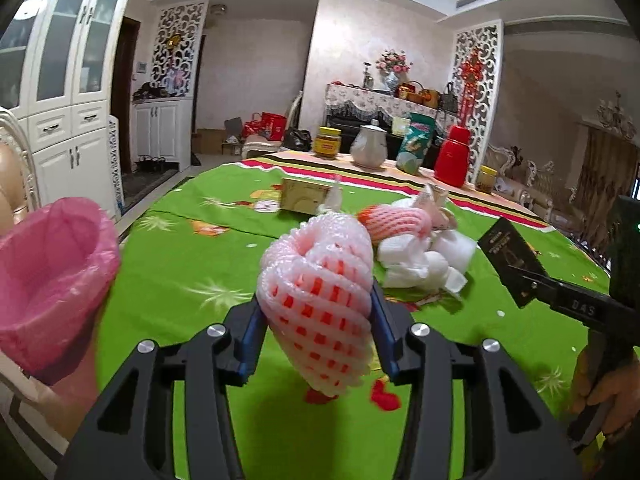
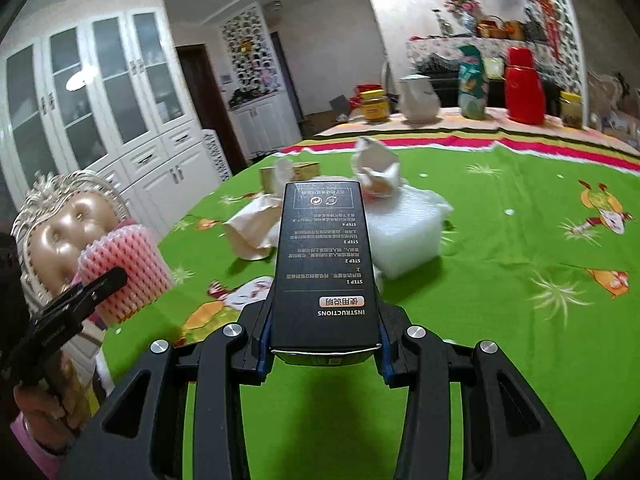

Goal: Collect trash

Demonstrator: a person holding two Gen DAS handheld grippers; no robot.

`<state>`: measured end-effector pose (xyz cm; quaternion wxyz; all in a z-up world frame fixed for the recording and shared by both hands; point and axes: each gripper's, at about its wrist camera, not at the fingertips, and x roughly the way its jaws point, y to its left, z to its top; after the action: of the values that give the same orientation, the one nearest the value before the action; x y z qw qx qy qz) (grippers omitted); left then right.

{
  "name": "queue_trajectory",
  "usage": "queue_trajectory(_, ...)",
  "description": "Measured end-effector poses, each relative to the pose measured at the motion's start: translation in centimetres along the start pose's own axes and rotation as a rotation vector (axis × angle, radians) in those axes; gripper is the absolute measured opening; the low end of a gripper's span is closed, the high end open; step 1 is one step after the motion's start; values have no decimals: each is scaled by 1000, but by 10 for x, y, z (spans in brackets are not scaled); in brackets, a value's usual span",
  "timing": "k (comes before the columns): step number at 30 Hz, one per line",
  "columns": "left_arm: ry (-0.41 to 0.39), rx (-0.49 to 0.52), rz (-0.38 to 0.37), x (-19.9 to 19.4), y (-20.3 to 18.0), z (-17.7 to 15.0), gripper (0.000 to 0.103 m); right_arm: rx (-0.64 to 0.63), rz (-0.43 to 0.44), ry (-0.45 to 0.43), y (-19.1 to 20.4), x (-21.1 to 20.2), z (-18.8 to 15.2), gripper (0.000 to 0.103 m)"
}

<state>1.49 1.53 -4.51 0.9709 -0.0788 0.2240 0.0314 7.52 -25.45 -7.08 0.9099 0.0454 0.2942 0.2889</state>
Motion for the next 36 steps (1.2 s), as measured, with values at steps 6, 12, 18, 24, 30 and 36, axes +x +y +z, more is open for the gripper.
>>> queue_trajectory(6, -24, -13, 33, -19, 31, 3, 45, -101, 58, 11, 35, 6, -4, 40)
queue_trajectory(12, -53, -46, 54, -39, 66, 8, 45, -226, 111, 28, 75, 15, -7, 40)
queue_trajectory(18, -112, -60, 102, -67, 102, 12, 45, -280, 176, 66, 112, 33, -4, 40)
queue_trajectory(24, -155, -91, 171, -86, 141, 22, 47, -311, 284, 80, 162, 57, 8, 40)
queue_trajectory(30, -152, -140, 260, -93, 199, 29, 48, -349, 368, 68, 219, 85, 29, 40)
queue_trajectory(36, -106, -165, 313, -84, 255, 31, 48, -374, 441, 85, 276, 122, 44, 40)
